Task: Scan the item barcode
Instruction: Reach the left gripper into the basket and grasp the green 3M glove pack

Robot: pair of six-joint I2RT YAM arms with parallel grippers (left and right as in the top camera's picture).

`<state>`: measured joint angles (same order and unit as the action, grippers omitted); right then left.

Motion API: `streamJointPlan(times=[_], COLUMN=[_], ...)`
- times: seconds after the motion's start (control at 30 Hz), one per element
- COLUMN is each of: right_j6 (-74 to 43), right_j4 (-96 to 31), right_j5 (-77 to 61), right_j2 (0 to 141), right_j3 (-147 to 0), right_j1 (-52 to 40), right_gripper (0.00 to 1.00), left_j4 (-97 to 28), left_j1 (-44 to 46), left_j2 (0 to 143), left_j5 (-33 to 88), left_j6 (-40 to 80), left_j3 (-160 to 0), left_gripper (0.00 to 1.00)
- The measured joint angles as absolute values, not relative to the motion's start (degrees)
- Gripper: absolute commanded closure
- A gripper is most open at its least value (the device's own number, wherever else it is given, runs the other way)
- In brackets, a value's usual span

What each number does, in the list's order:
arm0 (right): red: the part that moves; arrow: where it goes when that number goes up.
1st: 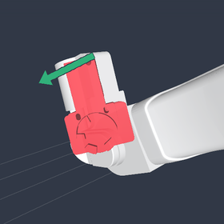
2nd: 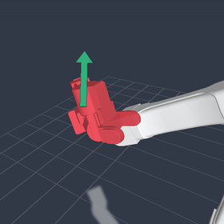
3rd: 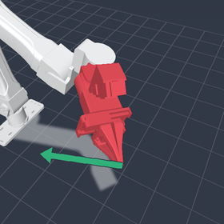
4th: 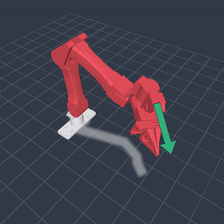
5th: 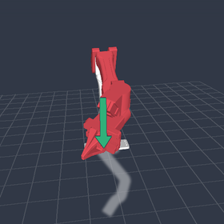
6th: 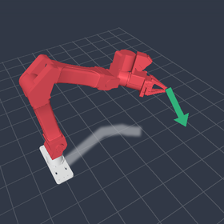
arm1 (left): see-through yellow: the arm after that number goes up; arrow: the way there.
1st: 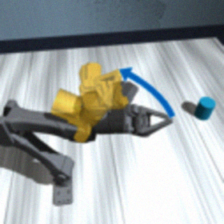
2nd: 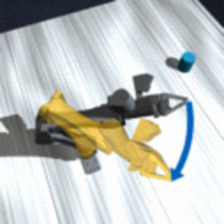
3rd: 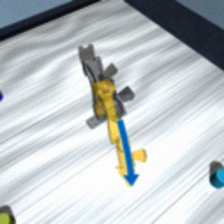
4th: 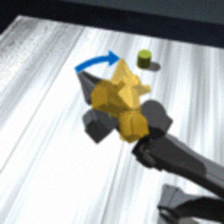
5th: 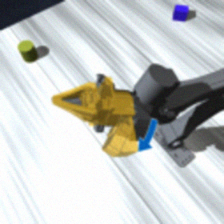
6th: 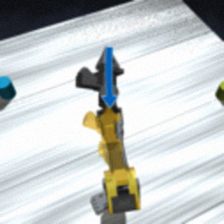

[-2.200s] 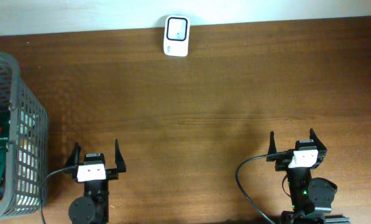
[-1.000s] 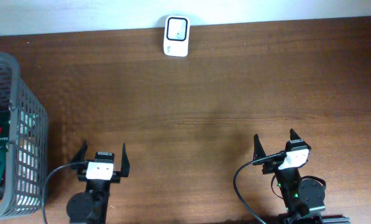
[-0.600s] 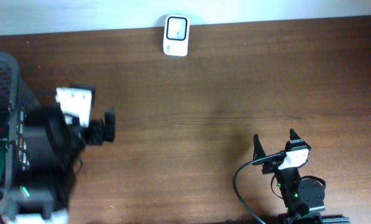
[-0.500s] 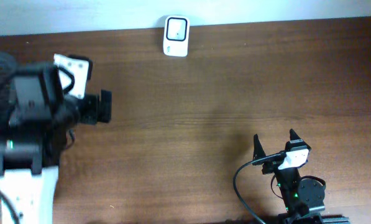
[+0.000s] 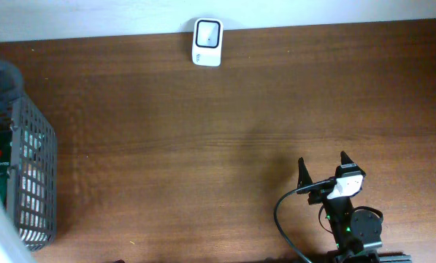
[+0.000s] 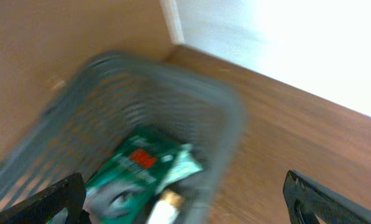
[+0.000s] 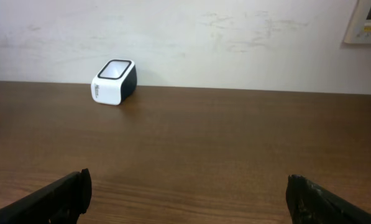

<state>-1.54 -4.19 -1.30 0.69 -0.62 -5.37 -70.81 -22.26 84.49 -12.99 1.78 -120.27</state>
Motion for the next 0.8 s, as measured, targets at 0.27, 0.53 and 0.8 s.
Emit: streamJointPlan(times=[0.27,0.53,0.8], right_j6=[-1.5,-1.5,-1.5], right_j4=[-4.2,-4.2,-4.2], right_j5=[-1.1,-1.1,-1.1], right_j2=[0.7,0.7,0.6], right_j3=[-0.6,-0.6,-0.6], right_j1=[-5.4,-5.3,-5.4], right_gripper=[0.02,0.02,0.02], left_j4=[-73.4,-52.6,-50.1], left_j1=[-39.8,-39.9,-39.9], left_j2=[92.5,92.8,104.9], left_j5=[-19.5,-24.0,-24.1], left_j6=[11.4,-5.1,-21.7], left_j3=[-107.1,-86.8,-86.2], left_gripper=[0.01,0.01,0.00])
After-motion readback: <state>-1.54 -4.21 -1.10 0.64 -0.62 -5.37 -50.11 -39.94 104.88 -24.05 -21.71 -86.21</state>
